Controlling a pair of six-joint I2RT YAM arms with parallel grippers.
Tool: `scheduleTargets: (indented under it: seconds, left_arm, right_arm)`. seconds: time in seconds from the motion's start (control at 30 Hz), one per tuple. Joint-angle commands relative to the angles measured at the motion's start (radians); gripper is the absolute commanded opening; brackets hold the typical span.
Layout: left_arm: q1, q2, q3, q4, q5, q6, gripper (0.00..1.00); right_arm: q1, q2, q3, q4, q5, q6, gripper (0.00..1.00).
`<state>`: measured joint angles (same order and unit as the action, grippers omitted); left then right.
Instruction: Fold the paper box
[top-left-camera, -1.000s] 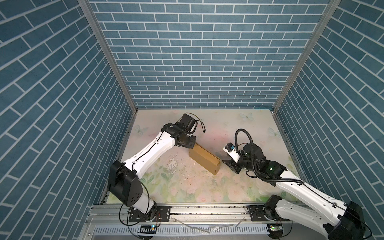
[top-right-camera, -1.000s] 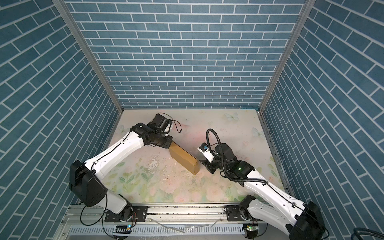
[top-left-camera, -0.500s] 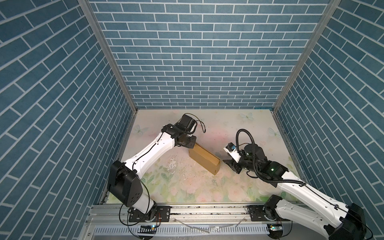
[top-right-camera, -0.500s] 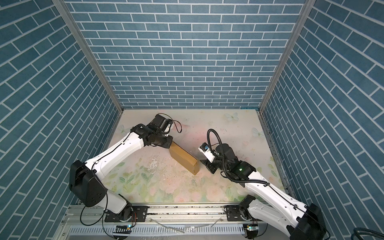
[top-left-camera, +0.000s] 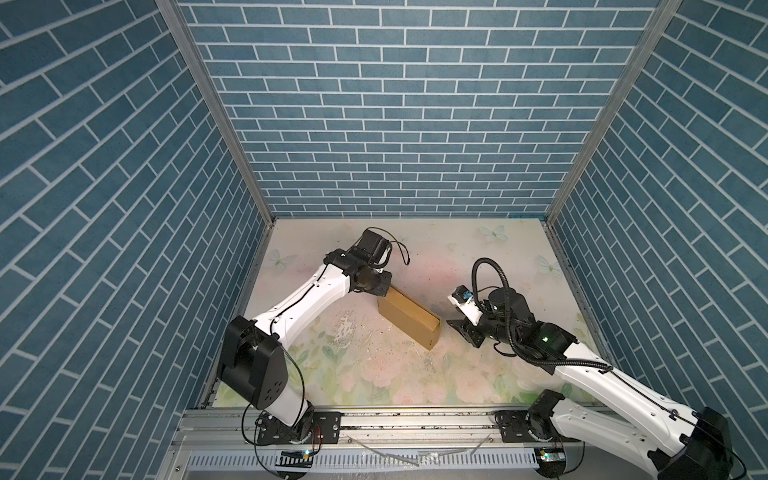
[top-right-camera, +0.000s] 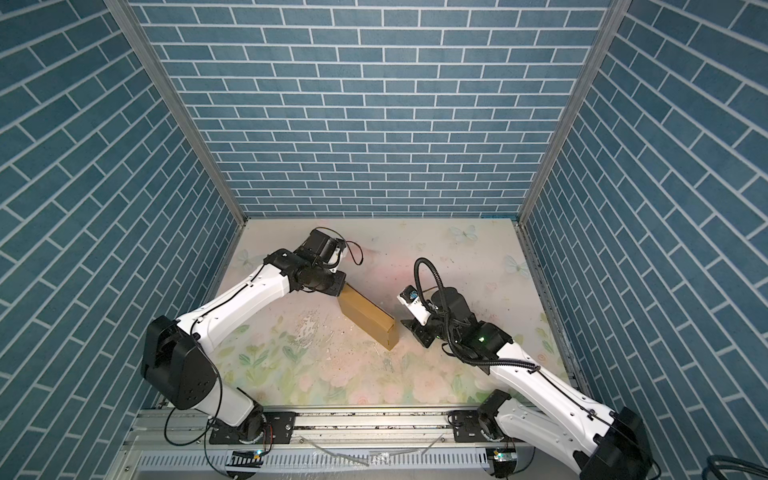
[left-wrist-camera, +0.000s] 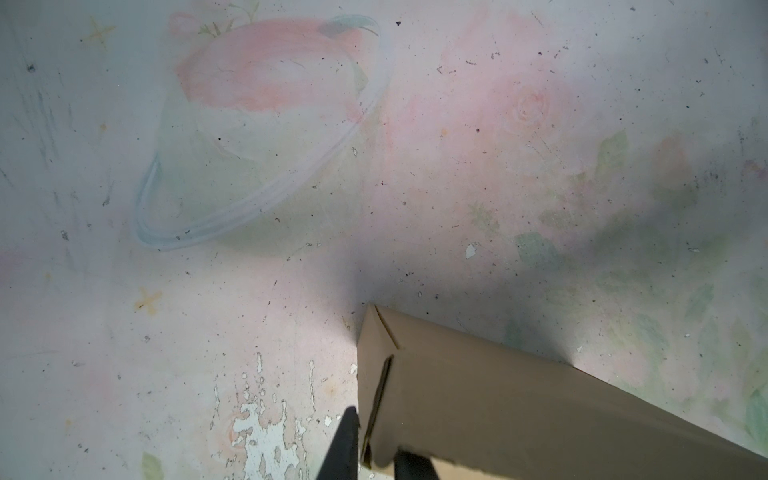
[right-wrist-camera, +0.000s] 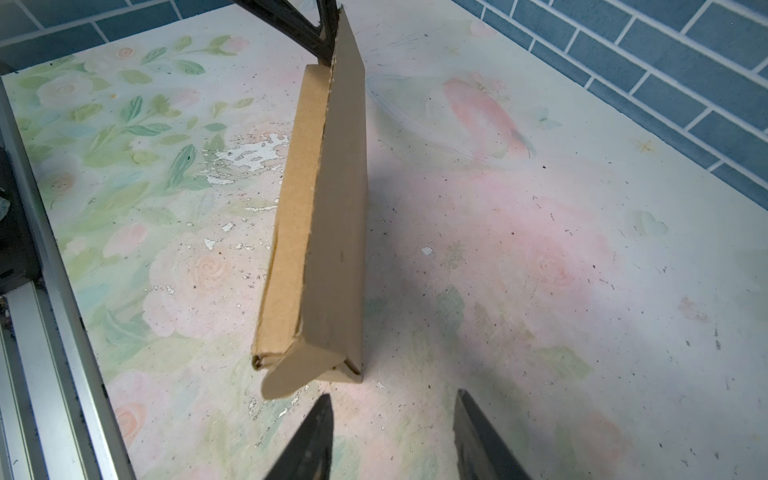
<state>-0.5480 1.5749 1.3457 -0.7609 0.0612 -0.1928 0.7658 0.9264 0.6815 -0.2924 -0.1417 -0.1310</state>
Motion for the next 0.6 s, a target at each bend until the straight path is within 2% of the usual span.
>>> scheduleTargets:
  seconds: [0.0,0.23,0.43,0.57]
  left_arm:
    - [0.009,0.016,-0.010,0.020,0.018,0.009,0.15]
    - [0.011,0.021,-0.009,0.016,0.018,-0.005,0.06]
    - [0.009,0.007,-0.018,0.004,0.000,-0.025,0.05]
    - [0.009,-0.004,-0.023,0.006,0.003,-0.030,0.04]
  right_arm:
    - [0.004,-0.004,0.057,-0.026,0.016,-0.004,0.47]
    - [0.004,-0.016,0.062,-0.041,0.024,-0.006,0.48]
    - [0.005,-0.018,0.047,-0.027,0.028,-0.012,0.48]
    - [0.005,-0.030,0.028,0.015,0.082,-0.030,0.48]
